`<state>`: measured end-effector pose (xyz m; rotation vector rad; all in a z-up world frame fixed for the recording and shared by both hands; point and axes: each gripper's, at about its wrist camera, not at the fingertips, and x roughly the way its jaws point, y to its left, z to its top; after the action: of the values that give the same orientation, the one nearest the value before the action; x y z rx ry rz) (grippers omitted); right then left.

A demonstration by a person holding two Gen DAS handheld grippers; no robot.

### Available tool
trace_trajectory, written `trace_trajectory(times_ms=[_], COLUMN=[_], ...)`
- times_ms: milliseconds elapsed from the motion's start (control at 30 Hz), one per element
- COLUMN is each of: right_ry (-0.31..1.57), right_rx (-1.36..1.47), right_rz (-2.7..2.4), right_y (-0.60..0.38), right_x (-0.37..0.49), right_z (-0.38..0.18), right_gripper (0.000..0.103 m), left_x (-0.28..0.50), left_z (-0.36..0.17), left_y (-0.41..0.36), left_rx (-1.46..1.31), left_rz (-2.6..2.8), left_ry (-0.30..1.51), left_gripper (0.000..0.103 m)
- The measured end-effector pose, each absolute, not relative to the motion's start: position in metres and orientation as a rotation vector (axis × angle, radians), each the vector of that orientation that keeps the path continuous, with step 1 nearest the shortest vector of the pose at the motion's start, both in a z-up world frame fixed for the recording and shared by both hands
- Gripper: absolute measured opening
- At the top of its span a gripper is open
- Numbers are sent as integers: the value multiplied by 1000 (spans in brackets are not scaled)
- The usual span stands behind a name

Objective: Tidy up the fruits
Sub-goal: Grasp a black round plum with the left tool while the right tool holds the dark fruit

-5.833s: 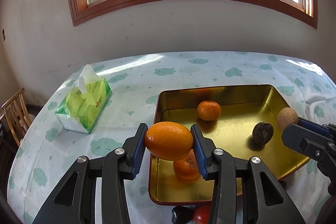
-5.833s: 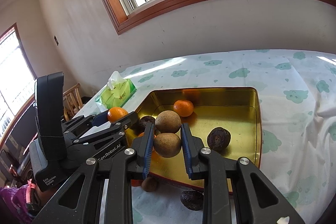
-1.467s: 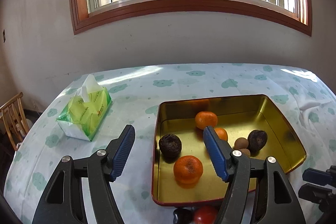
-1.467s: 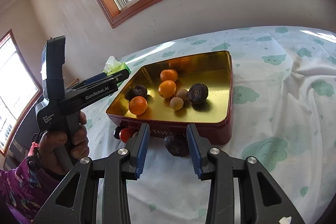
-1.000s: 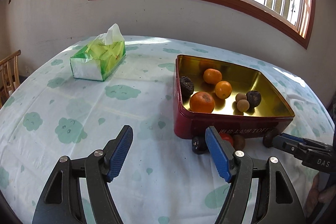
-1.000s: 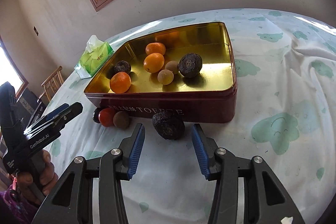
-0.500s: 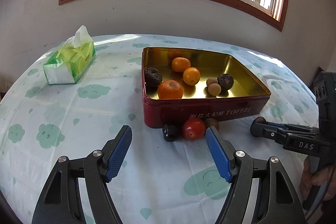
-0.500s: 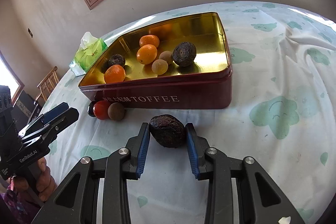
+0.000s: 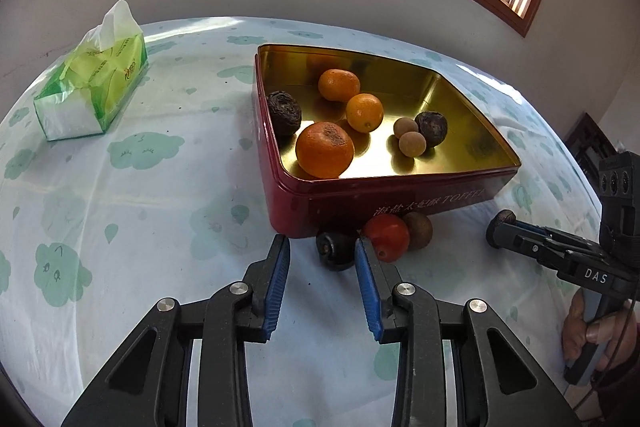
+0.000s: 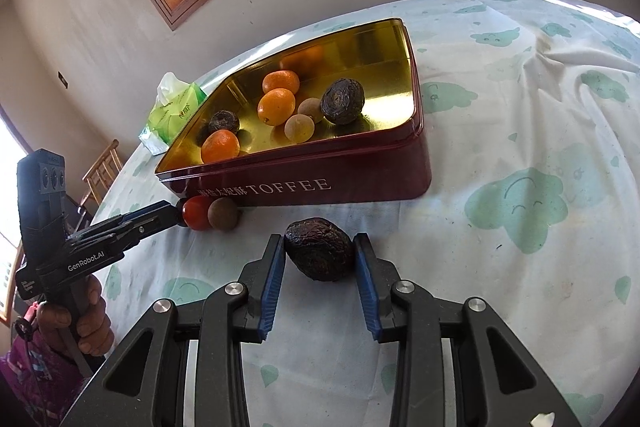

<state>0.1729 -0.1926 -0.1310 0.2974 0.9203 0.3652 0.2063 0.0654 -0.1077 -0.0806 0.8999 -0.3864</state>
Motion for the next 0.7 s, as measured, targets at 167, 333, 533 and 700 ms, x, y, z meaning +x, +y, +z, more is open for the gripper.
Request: trace_trajectory(times_ms=[167,333,533,700], right_ry=[920,920,920,920], right_rx=[300,299,298,300], right_rz=[366,366,365,366], right_y=[-193,-193,-193,-193], right_x=[173,173,173,173], right_z=[-131,-132,-132,-132], right_gripper=[32,32,32,32], left_x=[217,207,199,200], left_z=[-114,-117,-118,-117], left_y=[66,62,56,52], left_rx=[-139,-131,-88,-57], left_rz=[-425,-416,-408,-393], left_ry=[928,910,900,897], left_gripper=[35,35,23,25])
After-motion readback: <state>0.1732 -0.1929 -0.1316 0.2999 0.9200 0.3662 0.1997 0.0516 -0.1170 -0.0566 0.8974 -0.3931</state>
